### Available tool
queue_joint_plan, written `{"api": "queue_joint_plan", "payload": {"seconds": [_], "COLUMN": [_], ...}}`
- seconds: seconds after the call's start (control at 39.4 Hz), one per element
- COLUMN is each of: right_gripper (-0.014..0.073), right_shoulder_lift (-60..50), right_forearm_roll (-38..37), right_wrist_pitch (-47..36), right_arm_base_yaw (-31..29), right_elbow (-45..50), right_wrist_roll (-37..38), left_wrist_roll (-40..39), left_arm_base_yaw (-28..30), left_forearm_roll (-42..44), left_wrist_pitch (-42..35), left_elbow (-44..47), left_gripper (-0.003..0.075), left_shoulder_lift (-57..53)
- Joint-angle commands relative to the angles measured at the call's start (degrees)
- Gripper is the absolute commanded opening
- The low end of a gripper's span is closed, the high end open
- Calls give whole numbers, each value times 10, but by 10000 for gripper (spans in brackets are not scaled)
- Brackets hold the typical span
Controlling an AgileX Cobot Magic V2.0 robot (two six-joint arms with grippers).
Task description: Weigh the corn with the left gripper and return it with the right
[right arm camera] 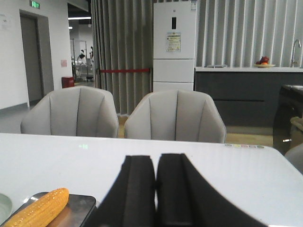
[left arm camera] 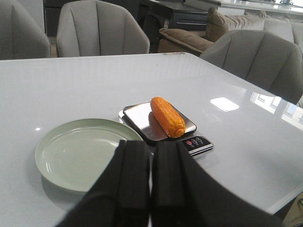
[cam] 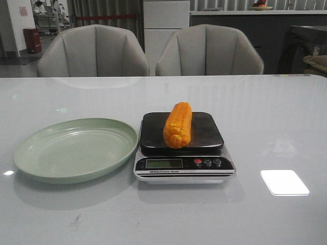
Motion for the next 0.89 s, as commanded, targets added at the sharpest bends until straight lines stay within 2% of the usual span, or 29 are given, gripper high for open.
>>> {"api": "queue_joint_plan", "payload": {"seconds": [0.0, 0.23, 0.48, 0.61, 0.86], "right_gripper": [177, 177, 177, 178, 178], "right_shoulder_lift": [70, 192, 217, 229, 318], "right_forearm_roll": [-2, -2, 13, 27, 39], "right_wrist_pitch": [2, 132, 148, 125, 212], "right_arm_base_yaw": [-4, -4, -3, 1, 86], "right_elbow": [-68, -175, -177, -177, -235], "right_wrist_roll": [4, 4, 4, 4, 2], "left_wrist_roll": [0, 0, 0, 0, 0], "left_arm_base_yaw": [-1, -1, -1, -1, -1], "left_forearm_roll": [-1, -1, -1, -1, -1], "left_wrist_pitch": [-42, -42, -42, -42, -42], "left_elbow": [-13, -13, -13, -13, -13], "left_gripper": [113, 113, 113, 113, 113], "left_shoulder_lift": [-10, -10, -10, -10, -10]}}
